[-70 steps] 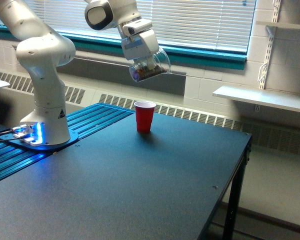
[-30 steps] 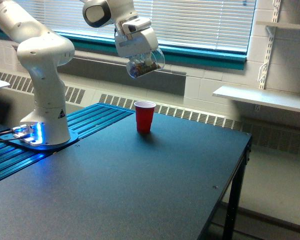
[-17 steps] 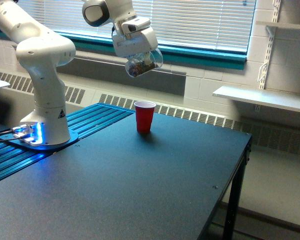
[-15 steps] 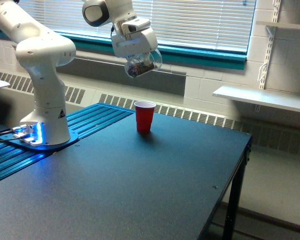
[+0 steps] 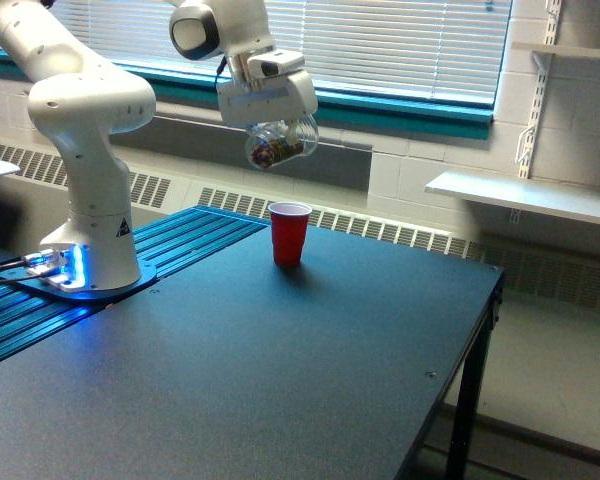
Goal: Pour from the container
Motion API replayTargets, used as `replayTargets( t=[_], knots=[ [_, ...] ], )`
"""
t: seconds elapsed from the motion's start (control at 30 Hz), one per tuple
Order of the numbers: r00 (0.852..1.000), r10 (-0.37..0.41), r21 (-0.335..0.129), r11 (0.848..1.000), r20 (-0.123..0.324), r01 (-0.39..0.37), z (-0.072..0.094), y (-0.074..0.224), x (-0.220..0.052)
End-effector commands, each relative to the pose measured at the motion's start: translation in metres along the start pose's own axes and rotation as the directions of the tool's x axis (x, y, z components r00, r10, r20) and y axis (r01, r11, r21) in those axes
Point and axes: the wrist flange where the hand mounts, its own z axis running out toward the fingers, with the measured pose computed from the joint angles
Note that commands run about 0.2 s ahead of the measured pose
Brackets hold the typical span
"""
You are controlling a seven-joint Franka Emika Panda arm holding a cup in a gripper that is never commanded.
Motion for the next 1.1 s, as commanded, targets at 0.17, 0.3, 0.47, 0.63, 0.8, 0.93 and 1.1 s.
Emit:
replayTargets(
  t=[0.17, 0.3, 0.47, 0.63, 0.8, 0.93, 1.1],
  knots=[
    [0.995, -0.093, 0.014, 0.996, 0.034, 0.093, 0.021, -0.011, -0.009],
    [0.996, -0.086, 0.017, 0.996, 0.030, 0.085, 0.022, -0.026, -0.006],
    [0.995, -0.099, 0.004, 0.995, 0.032, 0.099, 0.020, -0.042, -0.004],
    [0.994, -0.107, 0.004, 0.994, 0.035, 0.106, 0.018, -0.057, -0.005],
    [0.994, -0.103, 0.002, 0.995, 0.045, 0.103, 0.017, -0.067, -0.007],
    [0.993, -0.102, -0.010, 0.995, 0.055, 0.102, 0.017, -0.071, -0.008],
    [0.993, -0.095, -0.009, 0.995, 0.072, 0.096, 0.020, -0.077, -0.011]
  ],
)
